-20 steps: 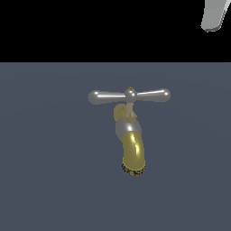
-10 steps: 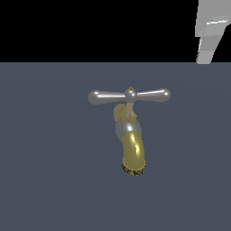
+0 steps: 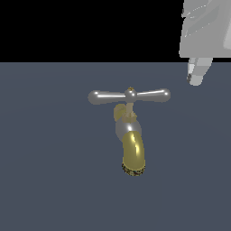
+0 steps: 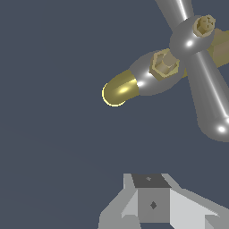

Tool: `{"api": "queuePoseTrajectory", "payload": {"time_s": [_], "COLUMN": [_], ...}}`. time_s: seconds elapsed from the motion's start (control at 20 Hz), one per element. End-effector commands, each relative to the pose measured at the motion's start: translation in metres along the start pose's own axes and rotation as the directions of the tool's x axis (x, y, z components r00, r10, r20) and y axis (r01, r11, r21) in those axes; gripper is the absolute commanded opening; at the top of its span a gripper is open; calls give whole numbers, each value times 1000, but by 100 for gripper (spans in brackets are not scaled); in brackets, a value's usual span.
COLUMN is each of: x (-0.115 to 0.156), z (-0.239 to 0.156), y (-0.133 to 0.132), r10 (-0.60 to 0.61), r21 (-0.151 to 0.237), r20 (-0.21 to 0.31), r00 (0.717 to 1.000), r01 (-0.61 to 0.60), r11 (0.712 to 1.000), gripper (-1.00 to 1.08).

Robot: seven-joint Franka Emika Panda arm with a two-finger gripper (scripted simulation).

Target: Turn on the faucet by rotating a designated handle.

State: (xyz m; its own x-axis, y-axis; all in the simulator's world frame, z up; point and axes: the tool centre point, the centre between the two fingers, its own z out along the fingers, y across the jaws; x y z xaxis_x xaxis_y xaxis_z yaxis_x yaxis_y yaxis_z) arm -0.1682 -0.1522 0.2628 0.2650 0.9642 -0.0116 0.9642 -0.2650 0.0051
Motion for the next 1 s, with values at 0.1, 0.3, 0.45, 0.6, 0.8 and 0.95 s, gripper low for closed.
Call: {"api": "queuePoseTrajectory", "payload": {"time_s": [0.1, 0.3, 0.45, 0.6, 0.8, 0.95], "x": [0, 2, 3, 6, 8, 10], "z": [16, 28, 37, 45, 54, 58], "y": [13, 24, 31, 38, 44, 48], "r10": [-94, -170, -223, -269, -317, -343], "r21": [-1, -1, -1, -1, -1, -1], "r20": [0, -1, -2, -4, -6, -8], "r00": [996, 985, 975, 963, 949, 939], "r01": [94, 170, 223, 269, 317, 343], "r11": [996, 985, 975, 963, 949, 939], "gripper": [-100, -100, -100, -100, -100, -100]}}
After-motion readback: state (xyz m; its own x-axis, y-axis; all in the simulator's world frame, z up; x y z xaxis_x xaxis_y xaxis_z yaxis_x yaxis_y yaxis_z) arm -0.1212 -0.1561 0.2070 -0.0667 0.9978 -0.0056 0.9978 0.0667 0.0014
